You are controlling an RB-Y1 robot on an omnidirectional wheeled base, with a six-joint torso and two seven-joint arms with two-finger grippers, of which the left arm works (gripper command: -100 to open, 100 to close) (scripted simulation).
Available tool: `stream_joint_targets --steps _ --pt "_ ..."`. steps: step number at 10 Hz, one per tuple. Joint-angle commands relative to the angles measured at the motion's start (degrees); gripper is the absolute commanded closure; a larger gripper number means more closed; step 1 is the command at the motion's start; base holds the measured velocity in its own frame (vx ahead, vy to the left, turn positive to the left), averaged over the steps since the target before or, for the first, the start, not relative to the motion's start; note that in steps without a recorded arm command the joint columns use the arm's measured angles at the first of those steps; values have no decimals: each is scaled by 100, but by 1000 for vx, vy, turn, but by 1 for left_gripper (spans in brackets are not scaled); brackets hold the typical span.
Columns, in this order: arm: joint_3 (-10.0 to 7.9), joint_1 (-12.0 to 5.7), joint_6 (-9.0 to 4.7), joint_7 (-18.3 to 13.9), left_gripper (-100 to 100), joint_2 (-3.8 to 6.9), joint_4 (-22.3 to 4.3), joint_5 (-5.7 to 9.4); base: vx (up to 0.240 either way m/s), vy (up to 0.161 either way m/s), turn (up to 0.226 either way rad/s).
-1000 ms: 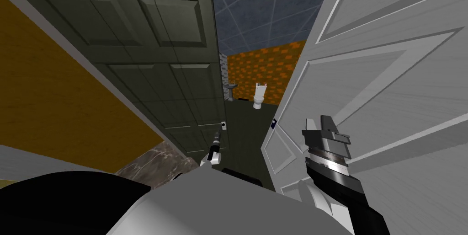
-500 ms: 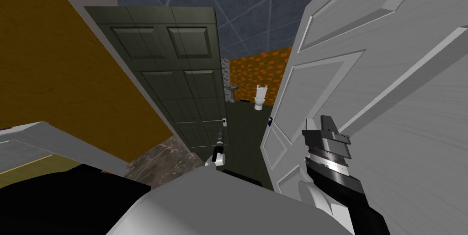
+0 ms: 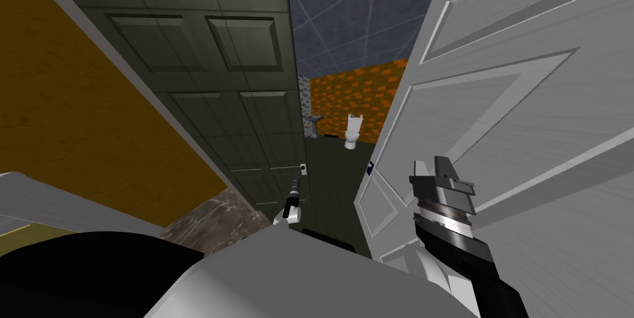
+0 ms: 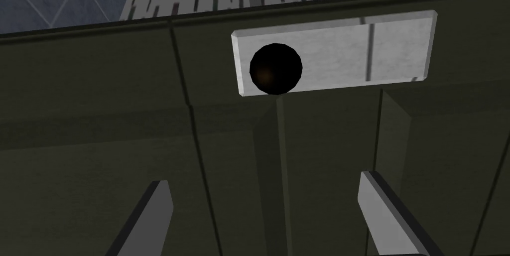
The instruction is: Push the door open
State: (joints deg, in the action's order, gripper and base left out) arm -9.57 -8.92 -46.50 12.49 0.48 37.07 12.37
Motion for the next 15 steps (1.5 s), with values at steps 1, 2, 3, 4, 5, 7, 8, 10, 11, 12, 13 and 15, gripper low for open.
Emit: stream_joint_targets --steps 1,2,3,4,5,7,8,10,11,12,13,15 --pt "-11 -80 -112 -32 -100 47 -182 9 81 12 5" --pt "-22 -62 -158 -40 -100 93 -192 19 160 36 -35" --pt "-28 -53 -181 -43 -100 84 -198 24 208 73 -54" --pt "-34 -44 -204 -47 -100 55 -203 29 217 72 -34" --pt "-39 -36 -224 -50 -100 8 -207 33 200 44 -32" --pt "-51 -18 -271 -58 -100 -185 -218 43 193 23 -17" --pt "-51 -19 -263 -60 -100 -113 -233 42 67 10 9" --pt "-51 -19 -263 -60 100 -113 -233 42 -18 -4 -7" --pt "-51 -19 -263 -60 100 -113 -233 42 -16 -1 -4" --pt "-51 -19 -263 -60 100 -113 -233 42 -10 -1 -1" --pt "-51 -19 -263 -60 100 -113 -233 42 -6 -2 1" --pt "-149 -34 -244 18 100 -4 -237 111 59 3 21"
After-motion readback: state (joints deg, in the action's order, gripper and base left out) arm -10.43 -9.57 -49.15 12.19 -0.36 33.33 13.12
